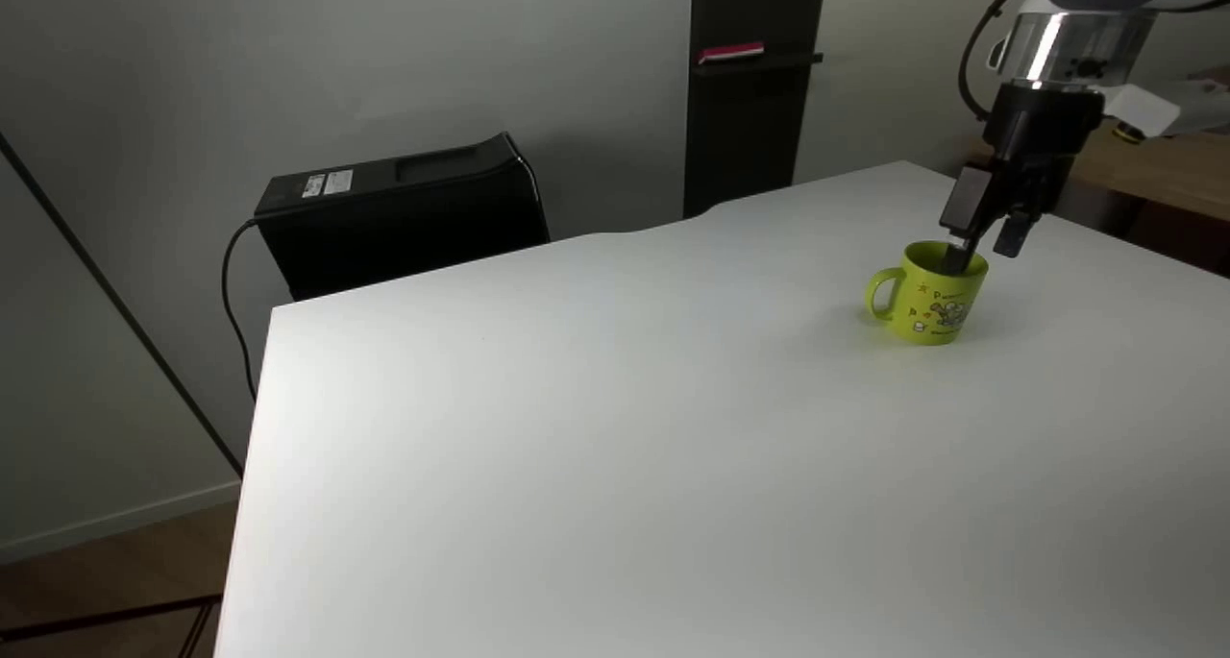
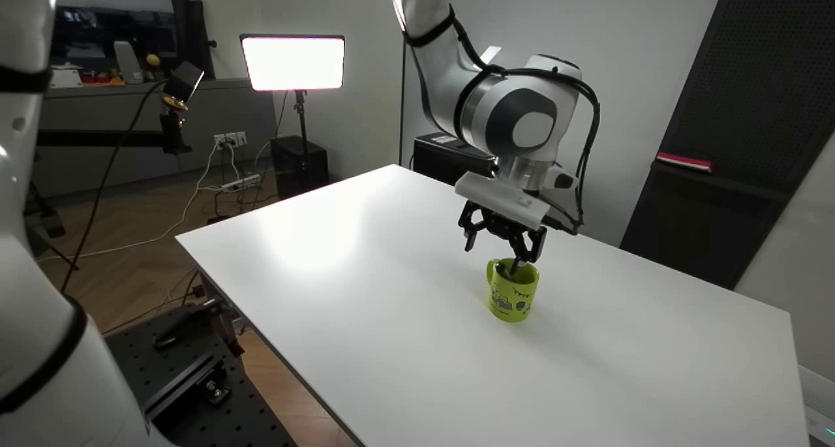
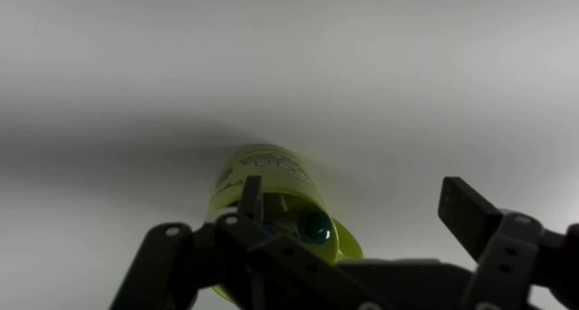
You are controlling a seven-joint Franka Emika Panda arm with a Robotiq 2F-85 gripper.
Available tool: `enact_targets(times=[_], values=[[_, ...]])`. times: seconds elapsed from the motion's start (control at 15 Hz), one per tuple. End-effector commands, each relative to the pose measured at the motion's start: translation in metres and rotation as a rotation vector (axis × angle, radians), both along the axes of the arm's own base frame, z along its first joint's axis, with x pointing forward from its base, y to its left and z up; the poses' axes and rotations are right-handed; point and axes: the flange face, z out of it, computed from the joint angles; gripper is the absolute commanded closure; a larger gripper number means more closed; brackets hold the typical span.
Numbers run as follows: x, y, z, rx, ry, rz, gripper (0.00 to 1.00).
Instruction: Put the marker in the mug on the table
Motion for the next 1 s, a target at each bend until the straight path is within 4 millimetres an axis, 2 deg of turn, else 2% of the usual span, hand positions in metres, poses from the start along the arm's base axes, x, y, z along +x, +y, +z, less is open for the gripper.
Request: enact_targets(times=[0.0,0.6,0.93], values=[[0.002,0.008,-0.005,-0.032,-0.015,0.01,0.0],[0.007,0.008,-0.02,-0.064,-0.032,0.033,0.0],[0.012,0.008,-0.015,-0.08,-0.056,0.041,0.0]])
